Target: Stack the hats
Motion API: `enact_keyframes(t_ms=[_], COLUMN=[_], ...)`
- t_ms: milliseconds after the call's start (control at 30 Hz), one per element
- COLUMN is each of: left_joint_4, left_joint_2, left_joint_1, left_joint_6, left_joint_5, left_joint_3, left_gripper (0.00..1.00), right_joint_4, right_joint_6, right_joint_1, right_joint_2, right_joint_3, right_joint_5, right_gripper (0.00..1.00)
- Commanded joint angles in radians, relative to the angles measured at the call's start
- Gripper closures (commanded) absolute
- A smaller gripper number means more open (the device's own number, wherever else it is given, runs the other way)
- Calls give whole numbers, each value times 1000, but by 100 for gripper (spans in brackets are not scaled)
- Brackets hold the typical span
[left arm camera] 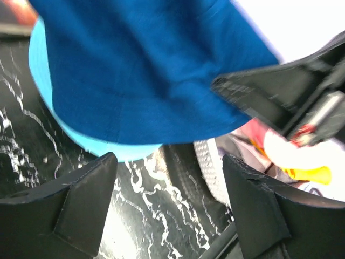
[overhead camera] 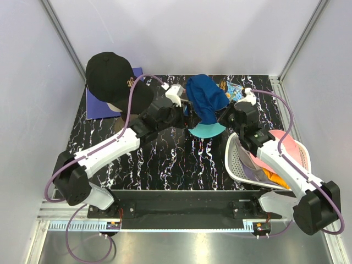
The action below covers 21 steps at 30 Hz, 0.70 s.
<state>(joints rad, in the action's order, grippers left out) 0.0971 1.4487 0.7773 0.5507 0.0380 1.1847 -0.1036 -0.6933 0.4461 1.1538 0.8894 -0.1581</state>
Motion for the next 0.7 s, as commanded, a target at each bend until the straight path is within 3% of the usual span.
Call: enact_keyframes(t_ms=[0,400,667], left_joint_4=[-94,-180,-114], left_joint_2=[10,62,65], left_joint_1=[-29,-85,-88], left_joint_6=[58,111,-11], left_joint_5=[69,149,140], left_joint_3=[-45,-89,-11], left_gripper=[18,20,18], right_joint_4=[-30,-48,-51], right_joint_6=[15,41,155], right_joint_1=[2,-26,-80], right_joint_2=[7,55,148], right_joint_3=[-1,-4,43], right_joint_5=[-87,-98,3], right_gripper=[90,90,88])
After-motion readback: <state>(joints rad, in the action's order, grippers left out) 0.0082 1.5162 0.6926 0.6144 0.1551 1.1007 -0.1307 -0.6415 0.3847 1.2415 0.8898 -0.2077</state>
